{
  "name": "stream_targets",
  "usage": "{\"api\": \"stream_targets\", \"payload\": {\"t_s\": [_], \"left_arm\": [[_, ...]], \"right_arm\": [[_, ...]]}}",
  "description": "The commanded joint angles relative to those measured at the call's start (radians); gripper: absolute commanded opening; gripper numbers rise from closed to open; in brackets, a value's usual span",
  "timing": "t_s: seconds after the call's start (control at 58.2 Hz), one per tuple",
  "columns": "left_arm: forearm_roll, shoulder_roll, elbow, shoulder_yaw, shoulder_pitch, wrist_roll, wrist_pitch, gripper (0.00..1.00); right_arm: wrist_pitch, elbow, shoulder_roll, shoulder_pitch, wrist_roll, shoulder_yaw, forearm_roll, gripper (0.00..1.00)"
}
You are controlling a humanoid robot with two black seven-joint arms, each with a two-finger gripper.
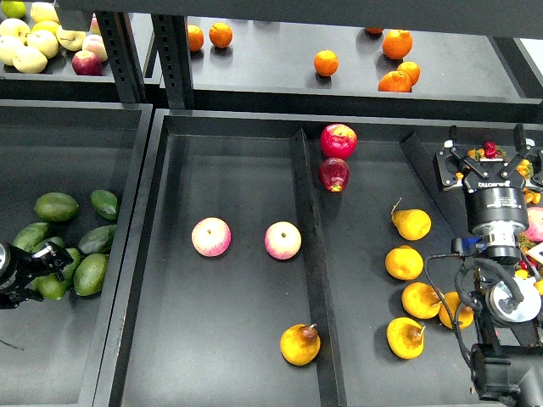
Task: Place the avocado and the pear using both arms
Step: 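Carry the avocado into the avocado bin and release it, then raise the open left gripper away from the avocado bin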
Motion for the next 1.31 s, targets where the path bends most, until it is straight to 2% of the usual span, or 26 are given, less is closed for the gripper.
{"api": "stream_targets", "payload": {"t_s": [0.0,0.017,0.034,0.189,0.292,0.533,0.756,0.894,0.928,0.98,1.117,1.237,1.289], "left_arm": [[0.002,0.001,0.000,0.002,0.001,0.000,0.000,0.89],[0.002,0.000,0.000,0.002,0.001,0.000,0.000,0.97],[0.002,0.000,0.000,0.000,0.001,0.000,0.000,0.98],[-0.009,-0.002,0.005,-0.012,0.001,0.000,0.000,0.99],[-0.014,-0.019,0.011,-0.093,0.012,0.000,0.000,0.99],[-0.017,-0.071,0.009,-0.389,0.121,0.000,0.000,0.99],[-0.018,-0.169,-0.021,-0.679,0.239,0.000,0.000,0.99],[-0.017,-0.269,-0.044,-0.900,0.280,0.000,0.000,0.99],[-0.017,-0.350,-0.047,-1.022,0.292,0.000,0.000,0.99],[-0.017,-0.405,-0.052,-1.096,0.305,0.000,0.000,0.99],[-0.018,-0.523,-0.101,-1.264,0.325,0.000,0.000,0.99],[-0.055,-0.618,-0.191,-1.386,0.363,0.000,0.000,0.99],[-0.089,-0.625,-0.227,-1.419,0.374,0.000,0.000,0.99]], "right_arm": [[0.000,0.000,0.000,0.000,0.000,0.000,0.000,0.99],[0.000,0.000,0.000,0.000,0.000,0.000,0.000,0.99],[0.000,0.000,0.000,0.000,0.000,0.000,0.000,0.99],[0.000,0.000,0.000,0.000,0.000,0.000,0.000,0.99],[0.002,0.000,0.000,0.000,0.000,0.000,0.000,0.99],[0.005,0.001,0.000,0.000,0.000,0.000,0.000,0.99],[0.005,0.001,0.000,0.000,0.000,0.000,0.000,0.99],[0.005,0.003,0.000,0.000,0.000,0.000,0.000,0.99],[0.005,0.005,0.000,0.000,0.000,0.000,0.000,0.99],[0.005,0.005,0.000,0.000,0.000,0.000,0.000,0.99],[0.005,0.005,0.000,0.002,0.002,0.000,0.000,0.99],[0.005,0.003,0.000,0.002,0.003,0.000,0.000,0.99],[0.005,0.003,0.000,0.002,0.003,0.000,0.000,0.99]]}}
